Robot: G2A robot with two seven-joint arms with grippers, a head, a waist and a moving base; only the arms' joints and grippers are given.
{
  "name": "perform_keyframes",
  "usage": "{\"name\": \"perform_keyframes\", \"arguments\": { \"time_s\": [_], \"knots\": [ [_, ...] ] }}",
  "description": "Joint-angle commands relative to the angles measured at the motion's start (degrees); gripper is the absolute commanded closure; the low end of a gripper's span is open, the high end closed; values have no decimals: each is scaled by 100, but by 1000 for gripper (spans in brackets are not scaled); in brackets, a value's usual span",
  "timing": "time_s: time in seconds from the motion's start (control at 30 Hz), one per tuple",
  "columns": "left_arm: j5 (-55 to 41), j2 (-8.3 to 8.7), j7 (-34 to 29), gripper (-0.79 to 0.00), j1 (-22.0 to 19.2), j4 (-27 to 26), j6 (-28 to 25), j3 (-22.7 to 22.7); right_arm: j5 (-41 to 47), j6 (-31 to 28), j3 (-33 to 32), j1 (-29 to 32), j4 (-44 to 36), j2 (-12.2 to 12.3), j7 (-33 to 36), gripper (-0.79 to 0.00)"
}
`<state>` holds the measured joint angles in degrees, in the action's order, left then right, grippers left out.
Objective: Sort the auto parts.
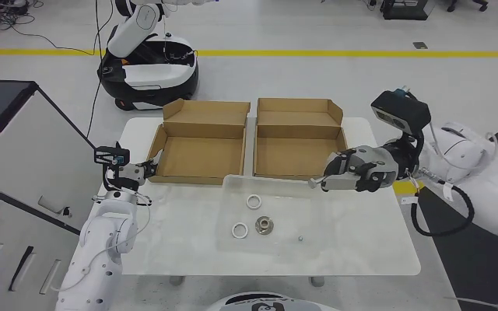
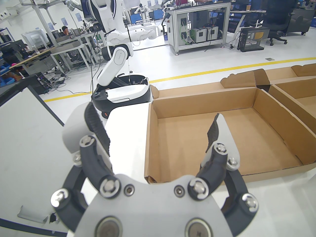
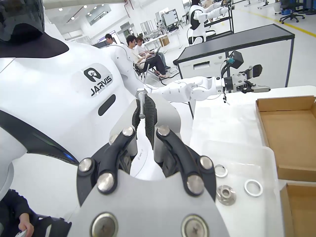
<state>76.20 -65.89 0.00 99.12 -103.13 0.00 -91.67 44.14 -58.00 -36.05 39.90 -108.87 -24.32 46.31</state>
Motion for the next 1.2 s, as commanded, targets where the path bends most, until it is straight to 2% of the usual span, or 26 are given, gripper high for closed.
{"name": "perform_keyframes", "arguments": {
  "time_s": [0.0,0.87,1.0,1.17],
  "knots": [
    [0,0,0,-785,0,0,0,0,-15,0,2,-2,3,2,0,0],
    [0,0,0,-785,0,0,0,0,-33,78,-35,30,-44,-13,-133,0],
    [0,0,0,-785,0,0,0,0,349,0,-123,169,-133,-52,-233,0],
    [0,0,0,-785,0,0,0,0,973,22,-307,252,-204,-80,20,0]
  ]
}}
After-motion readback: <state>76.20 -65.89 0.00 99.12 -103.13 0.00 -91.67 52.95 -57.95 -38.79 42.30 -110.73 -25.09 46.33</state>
